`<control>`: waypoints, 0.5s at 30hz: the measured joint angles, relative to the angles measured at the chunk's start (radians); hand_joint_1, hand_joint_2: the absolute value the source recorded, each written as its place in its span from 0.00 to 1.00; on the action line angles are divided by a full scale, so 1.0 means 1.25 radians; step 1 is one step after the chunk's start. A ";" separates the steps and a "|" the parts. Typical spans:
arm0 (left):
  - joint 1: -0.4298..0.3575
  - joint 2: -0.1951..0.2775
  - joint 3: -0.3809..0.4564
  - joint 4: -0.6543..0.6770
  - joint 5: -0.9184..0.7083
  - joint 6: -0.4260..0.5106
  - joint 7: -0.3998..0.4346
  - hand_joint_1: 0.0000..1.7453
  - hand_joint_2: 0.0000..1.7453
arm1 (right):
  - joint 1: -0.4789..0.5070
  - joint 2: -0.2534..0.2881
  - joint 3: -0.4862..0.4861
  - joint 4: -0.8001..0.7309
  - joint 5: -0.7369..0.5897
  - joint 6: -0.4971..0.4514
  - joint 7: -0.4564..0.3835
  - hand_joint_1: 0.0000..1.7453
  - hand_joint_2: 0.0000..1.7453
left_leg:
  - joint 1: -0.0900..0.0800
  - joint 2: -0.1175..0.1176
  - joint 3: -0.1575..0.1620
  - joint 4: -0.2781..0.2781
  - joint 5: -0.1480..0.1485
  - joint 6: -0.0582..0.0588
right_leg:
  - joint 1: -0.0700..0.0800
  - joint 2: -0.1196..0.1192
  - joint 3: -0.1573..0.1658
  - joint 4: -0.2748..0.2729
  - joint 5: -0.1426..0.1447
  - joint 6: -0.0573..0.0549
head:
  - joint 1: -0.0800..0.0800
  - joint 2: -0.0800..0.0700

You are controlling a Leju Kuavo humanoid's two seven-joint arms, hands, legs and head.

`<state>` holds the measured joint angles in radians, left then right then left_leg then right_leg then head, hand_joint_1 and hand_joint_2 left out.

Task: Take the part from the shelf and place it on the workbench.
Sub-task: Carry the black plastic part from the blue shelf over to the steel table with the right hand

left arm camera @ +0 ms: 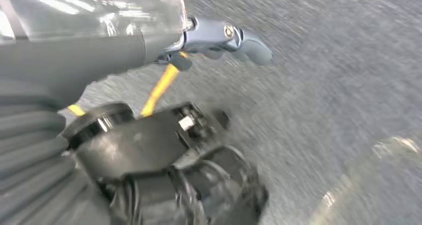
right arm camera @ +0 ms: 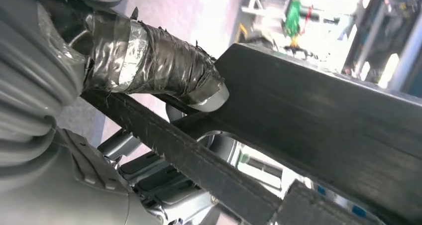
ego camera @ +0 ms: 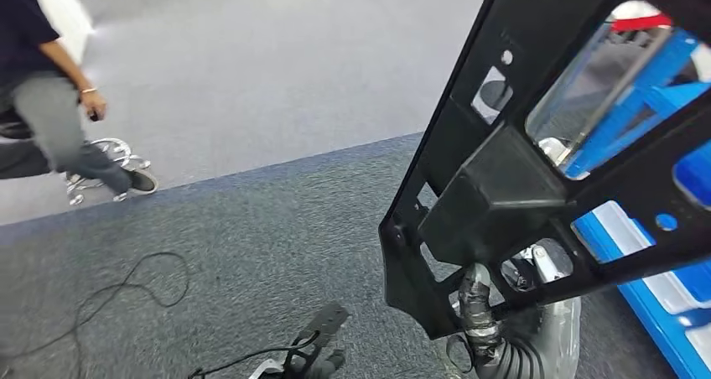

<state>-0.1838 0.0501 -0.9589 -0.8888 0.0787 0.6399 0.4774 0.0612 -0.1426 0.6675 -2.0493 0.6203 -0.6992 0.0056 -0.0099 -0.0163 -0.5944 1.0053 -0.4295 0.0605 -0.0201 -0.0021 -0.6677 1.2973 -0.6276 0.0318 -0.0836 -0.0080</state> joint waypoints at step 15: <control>0.064 0.104 0.013 -0.295 0.006 0.024 0.001 0.00 1.00 | -0.019 -0.006 -0.005 0.007 -0.109 0.001 -0.072 1.00 1.00 | 0.012 -0.004 -0.114 0.203 -0.091 -0.059 | -0.018 -0.010 0.075 -0.184 0.102 -0.020 | -0.006 0.000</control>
<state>-0.1041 0.1797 -0.9424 -1.2577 0.0862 0.6694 0.4791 0.0373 -0.1499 0.6607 -2.0400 0.4846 -0.6980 -0.0839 0.0045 -0.0210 -0.7372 1.2594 -0.5437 -0.0127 -0.0429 -0.0145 -0.5733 1.0672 -0.5006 0.0068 -0.0906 -0.0080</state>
